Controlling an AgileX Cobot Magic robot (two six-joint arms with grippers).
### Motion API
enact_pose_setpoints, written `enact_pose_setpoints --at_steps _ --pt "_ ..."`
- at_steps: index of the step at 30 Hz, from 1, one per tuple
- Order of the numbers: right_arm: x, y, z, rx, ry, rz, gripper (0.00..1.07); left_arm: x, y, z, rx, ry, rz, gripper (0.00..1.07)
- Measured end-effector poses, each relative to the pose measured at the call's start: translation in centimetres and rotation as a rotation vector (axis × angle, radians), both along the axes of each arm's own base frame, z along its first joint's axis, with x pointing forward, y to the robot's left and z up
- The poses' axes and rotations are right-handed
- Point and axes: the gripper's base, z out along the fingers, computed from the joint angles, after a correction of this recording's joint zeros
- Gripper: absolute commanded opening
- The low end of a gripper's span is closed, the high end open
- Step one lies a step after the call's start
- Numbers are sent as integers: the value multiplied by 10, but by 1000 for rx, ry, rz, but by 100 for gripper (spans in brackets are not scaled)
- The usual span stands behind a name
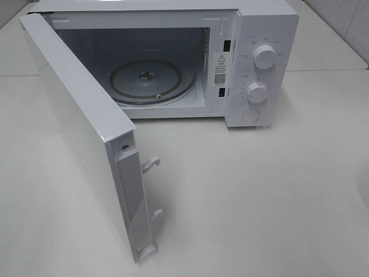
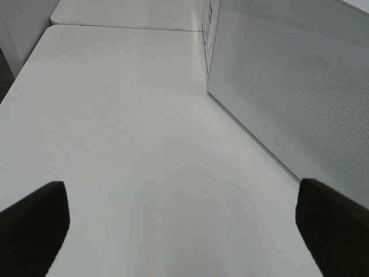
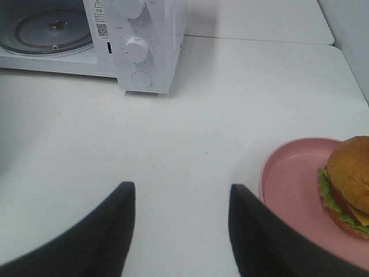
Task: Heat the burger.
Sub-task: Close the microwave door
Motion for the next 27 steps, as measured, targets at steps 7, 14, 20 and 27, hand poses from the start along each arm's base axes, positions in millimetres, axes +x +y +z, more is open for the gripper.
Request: enact_pose_setpoints --at_steps 7,14,20,27 --pt "0 0 0 0 0 0 52 0 0 0 0 0 0 100" --pt "0 0 0 1 0 1 52 5 -2 22 -38 -204 -8 98" --pt "0 0 0 1 0 1 52 38 -3 23 -98 -214 -7 82" --pt "0 0 0 1 0 1 52 77 2 5 -116 -220 35 0"
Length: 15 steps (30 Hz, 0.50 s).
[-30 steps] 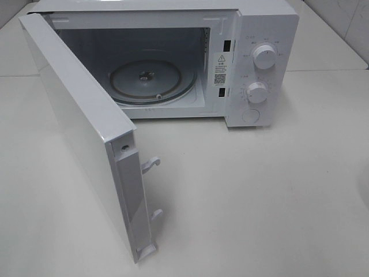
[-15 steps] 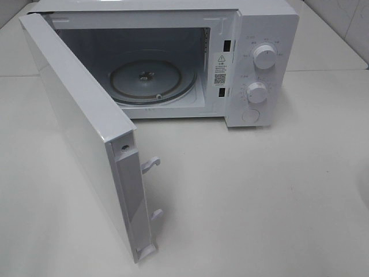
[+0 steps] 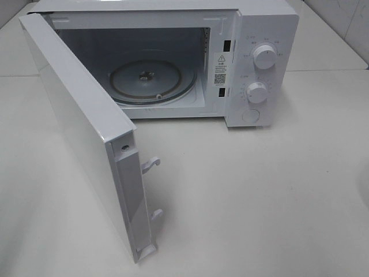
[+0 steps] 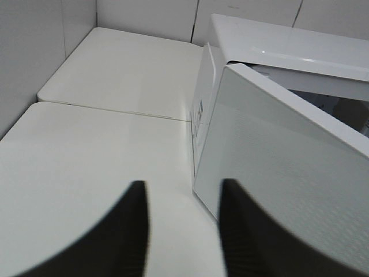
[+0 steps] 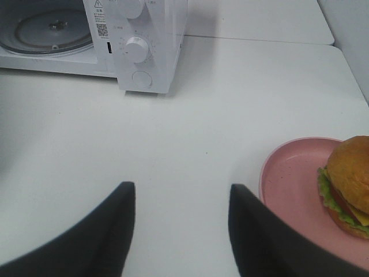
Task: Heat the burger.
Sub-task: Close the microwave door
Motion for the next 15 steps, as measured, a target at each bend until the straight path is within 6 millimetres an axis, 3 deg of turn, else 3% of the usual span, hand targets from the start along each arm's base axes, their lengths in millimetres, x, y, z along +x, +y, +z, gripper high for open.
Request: enact_pose_setpoints --at_steps 4,14,15 --pt "0 0 0 0 0 0 52 31 5 -23 11 -17 46 0" --pt "0 0 0 0 0 0 52 78 13 -37 52 -72 109 0" --pt "0 0 0 0 0 0 52 90 14 -43 78 -68 106 0"
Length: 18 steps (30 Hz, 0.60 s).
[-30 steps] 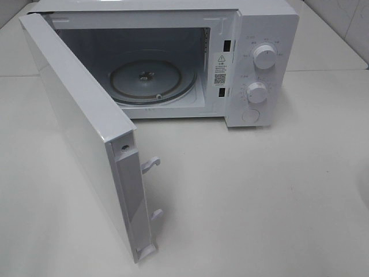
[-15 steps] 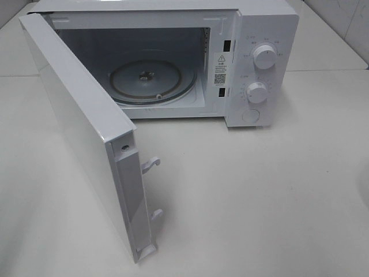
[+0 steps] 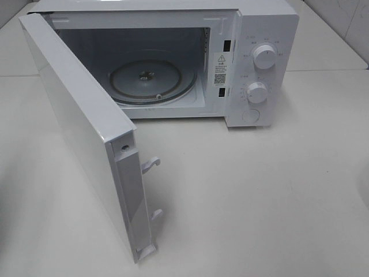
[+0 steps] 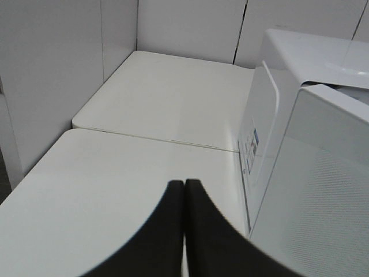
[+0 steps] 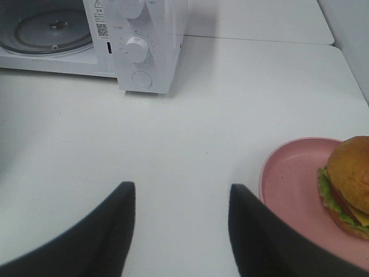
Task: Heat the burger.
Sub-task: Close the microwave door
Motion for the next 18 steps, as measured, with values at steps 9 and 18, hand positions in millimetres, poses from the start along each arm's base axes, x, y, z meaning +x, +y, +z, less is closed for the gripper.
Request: enact_pose_setpoints --at_steps 9,18 --pt "0 0 0 0 0 0 52 41 -12 -31 16 1 -153 0" --pt "0 0 0 0 0 0 52 62 -30 -64 -50 15 -348 0"
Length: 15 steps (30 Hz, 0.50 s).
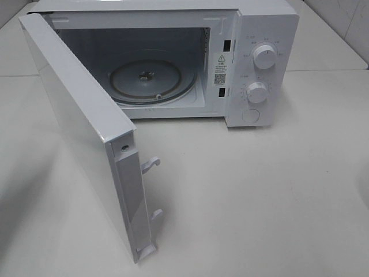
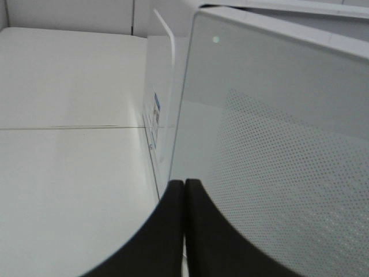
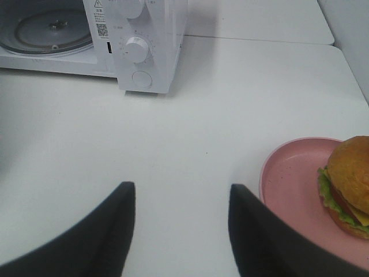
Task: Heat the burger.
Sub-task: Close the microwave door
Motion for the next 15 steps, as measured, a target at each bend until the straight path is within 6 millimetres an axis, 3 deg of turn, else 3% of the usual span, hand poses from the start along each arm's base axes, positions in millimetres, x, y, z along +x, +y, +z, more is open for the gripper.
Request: enact_pose_setpoints --at_steps 6,15 --pt "0 0 0 0 0 0 52 10 -8 -16 -20 54 -53 0" --pt "0 0 0 0 0 0 52 36 -48 -18 -11 42 -217 0"
